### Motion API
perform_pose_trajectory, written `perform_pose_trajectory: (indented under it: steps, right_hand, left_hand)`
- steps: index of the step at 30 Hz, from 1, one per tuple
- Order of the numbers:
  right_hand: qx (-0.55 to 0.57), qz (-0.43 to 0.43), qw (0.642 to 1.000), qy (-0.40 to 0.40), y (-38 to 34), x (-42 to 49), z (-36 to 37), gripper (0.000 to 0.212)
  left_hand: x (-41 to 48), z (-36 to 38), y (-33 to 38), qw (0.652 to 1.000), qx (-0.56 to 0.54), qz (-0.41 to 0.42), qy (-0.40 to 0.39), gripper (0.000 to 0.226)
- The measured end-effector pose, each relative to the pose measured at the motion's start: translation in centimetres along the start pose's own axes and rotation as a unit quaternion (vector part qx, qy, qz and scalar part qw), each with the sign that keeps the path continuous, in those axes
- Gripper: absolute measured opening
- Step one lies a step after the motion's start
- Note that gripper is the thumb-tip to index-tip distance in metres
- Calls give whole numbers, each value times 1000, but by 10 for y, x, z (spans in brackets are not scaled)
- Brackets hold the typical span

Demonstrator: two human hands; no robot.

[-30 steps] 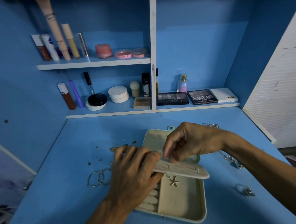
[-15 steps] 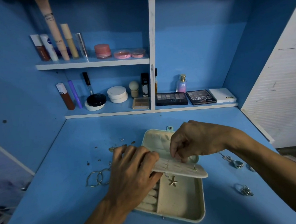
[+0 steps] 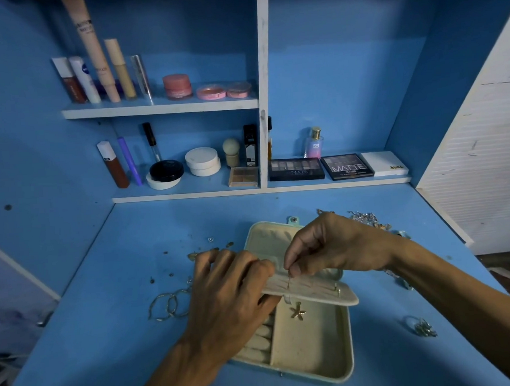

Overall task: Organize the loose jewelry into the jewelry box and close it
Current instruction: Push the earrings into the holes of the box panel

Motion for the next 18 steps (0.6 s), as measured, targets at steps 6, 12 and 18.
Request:
perform_pose_trajectory:
  steps: [6,12,18]
  right_hand:
    - [-50,2,998,-26,-3,1,0,11]
    - [-68,-1,997,-40,-4,0,1,14]
    - [-61,-3,997,-42,-2,1,1,8]
  left_hand:
    - [0,1,0,1000,5,0,0,24]
    - [-2,2,-1,1000,8,2,0,29]
    - [-2,3,-2,1000,13,2,3,29]
Point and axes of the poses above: each hand's wrist, its own x-axis towards the middle knuckle, its own z-axis out of the palm, y = z × x, the point moved 1 cm from there along x, towards the middle knuckle, and after that the axes turned 5 degrees about -y, right-handed, at the moved point
